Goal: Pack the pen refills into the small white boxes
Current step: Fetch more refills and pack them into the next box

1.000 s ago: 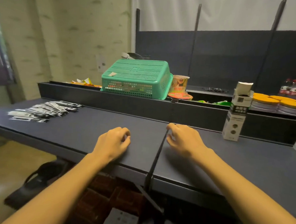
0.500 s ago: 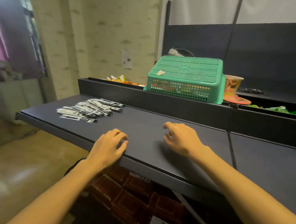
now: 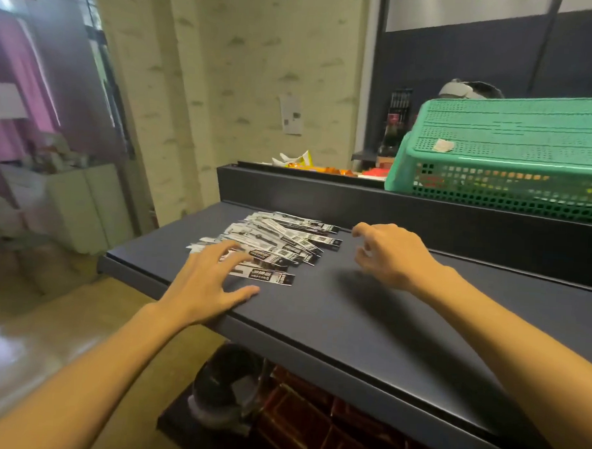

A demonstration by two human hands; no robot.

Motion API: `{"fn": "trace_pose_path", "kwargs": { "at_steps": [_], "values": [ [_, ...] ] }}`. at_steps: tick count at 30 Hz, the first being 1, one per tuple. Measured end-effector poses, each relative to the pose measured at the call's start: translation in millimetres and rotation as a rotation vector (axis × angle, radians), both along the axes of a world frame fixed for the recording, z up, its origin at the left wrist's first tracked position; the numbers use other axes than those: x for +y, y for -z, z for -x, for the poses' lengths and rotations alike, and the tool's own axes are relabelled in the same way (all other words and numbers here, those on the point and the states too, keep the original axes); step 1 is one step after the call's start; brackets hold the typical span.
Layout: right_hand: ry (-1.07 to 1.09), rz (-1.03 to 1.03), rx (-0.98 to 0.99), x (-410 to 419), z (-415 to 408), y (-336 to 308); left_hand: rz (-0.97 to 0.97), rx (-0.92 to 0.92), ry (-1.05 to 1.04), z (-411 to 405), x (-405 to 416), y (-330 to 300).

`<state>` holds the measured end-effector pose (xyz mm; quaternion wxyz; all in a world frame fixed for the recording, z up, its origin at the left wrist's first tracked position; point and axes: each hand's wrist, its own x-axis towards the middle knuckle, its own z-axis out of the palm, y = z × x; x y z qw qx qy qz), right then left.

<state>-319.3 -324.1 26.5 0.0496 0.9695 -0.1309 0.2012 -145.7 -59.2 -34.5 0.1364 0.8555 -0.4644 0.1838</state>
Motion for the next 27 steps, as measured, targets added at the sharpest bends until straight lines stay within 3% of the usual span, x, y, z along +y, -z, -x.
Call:
{"fn": "trace_pose_path", "kwargs": {
  "at_steps": [6, 13, 20, 27],
  "values": [
    [0.056, 0.019, -0.012, 18, -40, -4, -0.054, 0.086, 0.073, -67, 8, -3],
    [0.218, 0.006, 0.008, 50, -47, 3, -0.169, 0.226, 0.295, -116, -18, 2],
    [0.422, -0.027, 0.058, 85, -38, 14, -0.16, 0.155, 0.541, -128, -45, 0],
    [0.524, -0.019, 0.114, 105, -10, 18, -0.196, 0.127, 0.621, -128, -61, -3]
  ]
}}
